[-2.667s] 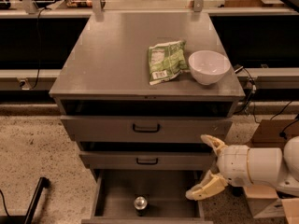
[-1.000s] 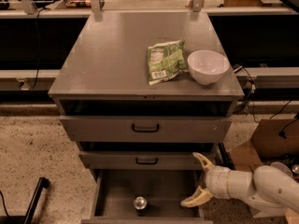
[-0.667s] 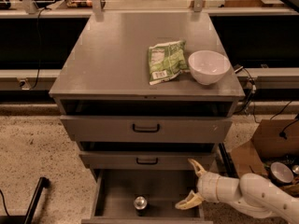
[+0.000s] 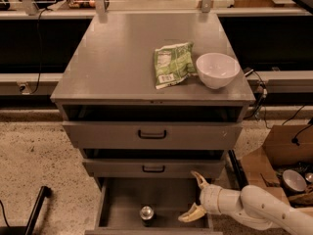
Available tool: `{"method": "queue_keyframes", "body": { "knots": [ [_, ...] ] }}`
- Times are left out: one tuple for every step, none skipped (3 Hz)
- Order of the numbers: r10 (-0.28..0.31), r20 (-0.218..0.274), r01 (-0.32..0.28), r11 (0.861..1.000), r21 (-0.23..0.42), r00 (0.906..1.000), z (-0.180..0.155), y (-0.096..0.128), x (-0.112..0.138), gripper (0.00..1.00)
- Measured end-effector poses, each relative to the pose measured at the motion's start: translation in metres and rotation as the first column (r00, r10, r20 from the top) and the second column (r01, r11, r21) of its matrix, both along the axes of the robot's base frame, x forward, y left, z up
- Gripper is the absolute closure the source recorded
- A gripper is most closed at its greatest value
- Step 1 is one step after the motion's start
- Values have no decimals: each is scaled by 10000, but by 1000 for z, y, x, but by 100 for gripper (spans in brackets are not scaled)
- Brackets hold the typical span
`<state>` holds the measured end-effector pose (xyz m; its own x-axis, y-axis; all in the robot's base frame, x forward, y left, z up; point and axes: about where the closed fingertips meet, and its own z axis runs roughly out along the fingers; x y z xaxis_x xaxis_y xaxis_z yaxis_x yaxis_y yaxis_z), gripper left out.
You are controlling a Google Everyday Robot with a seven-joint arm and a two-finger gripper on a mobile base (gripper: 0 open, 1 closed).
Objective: Pick green can from bottom drawer and place on counter
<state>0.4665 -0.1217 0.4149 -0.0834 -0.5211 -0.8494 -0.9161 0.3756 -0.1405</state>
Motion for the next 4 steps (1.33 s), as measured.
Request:
{"method": "queue_keyframes", "body": {
  "knots": [
    [499,69,-500,9987,130,9987,-14,19,-4,0],
    [1340,98,-1342,9906,256,9909,-44,56,-7,0],
    [1724,-114,-1719,9845,342,9850,-77,82,-4,18],
    [1853,-297,-1838,9818,483,9822,-105,96,1,36]
  ]
}}
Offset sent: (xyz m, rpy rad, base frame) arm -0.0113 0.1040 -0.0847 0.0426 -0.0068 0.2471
